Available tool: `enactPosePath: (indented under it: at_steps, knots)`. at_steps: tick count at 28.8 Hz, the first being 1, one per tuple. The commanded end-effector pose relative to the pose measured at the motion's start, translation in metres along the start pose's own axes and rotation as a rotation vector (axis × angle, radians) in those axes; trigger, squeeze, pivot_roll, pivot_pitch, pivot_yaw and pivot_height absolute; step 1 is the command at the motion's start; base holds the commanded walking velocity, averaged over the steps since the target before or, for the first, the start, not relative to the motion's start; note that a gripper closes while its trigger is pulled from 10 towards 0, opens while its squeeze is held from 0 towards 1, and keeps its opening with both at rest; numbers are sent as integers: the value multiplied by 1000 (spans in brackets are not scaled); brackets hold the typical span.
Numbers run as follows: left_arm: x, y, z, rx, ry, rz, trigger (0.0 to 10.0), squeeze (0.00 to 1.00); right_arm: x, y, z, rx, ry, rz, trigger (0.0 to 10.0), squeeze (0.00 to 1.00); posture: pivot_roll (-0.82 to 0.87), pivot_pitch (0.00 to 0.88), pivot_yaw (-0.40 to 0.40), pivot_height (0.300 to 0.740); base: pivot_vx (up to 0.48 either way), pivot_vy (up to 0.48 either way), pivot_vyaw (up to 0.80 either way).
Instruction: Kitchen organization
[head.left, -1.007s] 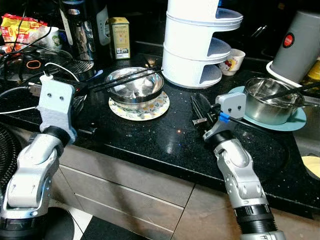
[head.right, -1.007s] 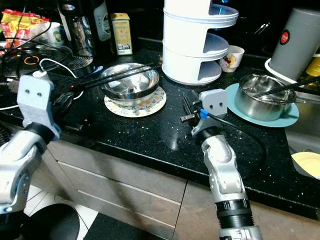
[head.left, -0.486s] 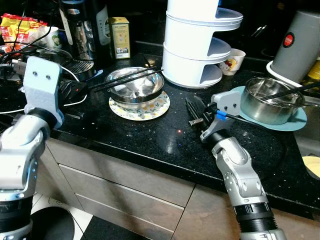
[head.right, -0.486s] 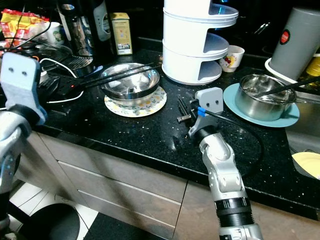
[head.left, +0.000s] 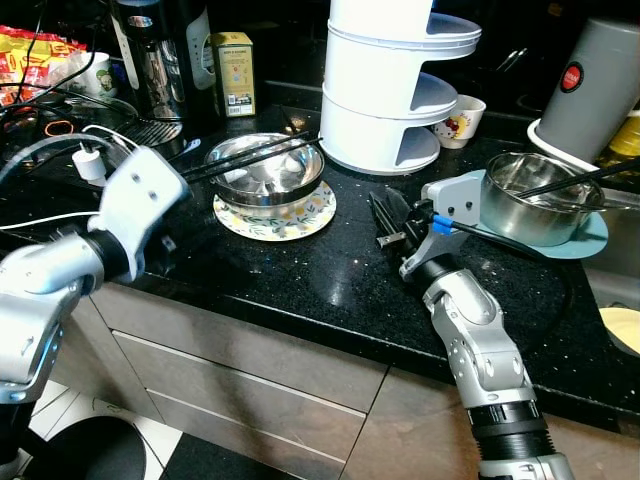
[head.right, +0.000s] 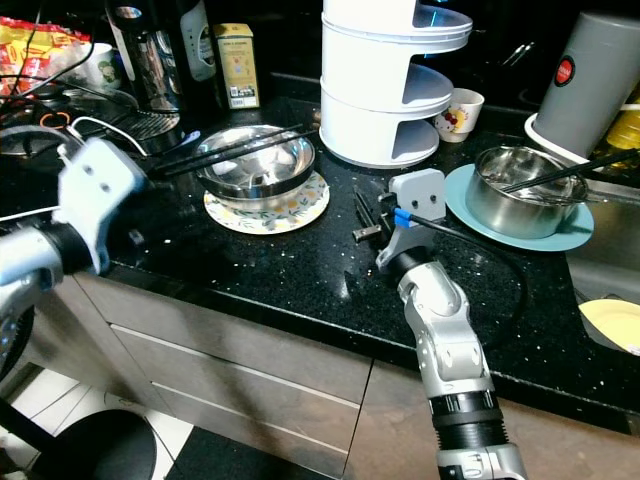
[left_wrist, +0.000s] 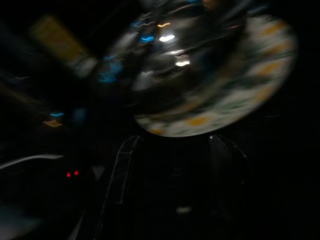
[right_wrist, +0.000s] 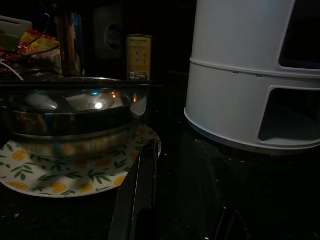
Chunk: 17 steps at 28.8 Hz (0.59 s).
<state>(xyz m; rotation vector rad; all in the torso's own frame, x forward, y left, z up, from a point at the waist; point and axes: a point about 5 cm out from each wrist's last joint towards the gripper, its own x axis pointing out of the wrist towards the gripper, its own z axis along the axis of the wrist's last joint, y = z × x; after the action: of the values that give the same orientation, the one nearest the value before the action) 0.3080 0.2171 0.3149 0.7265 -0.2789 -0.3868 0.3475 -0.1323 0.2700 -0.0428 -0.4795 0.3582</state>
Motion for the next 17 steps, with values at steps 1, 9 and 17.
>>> enactPosePath:
  at_steps: [1, 9, 17]
  knots:
    - [4, 18, -4, 2, 7, 194, 10000, 0, -1, 0, 0, 16, 0, 3, 10000, 0, 41, 192, -34, 740, 0, 0, 0]
    - [22, 26, 0, -197, -76, 297, 10000, 1000, 1, 2, 2, 16, -4, 11, 10000, 0, 33, 196, -29, 740, 0, 0, 0]
    - [23, 26, -26, -255, 0, 424, 10000, 1000, -3, 0, 2, 5, 0, 4, 10000, 0, 24, 202, -24, 740, 0, 0, 0]
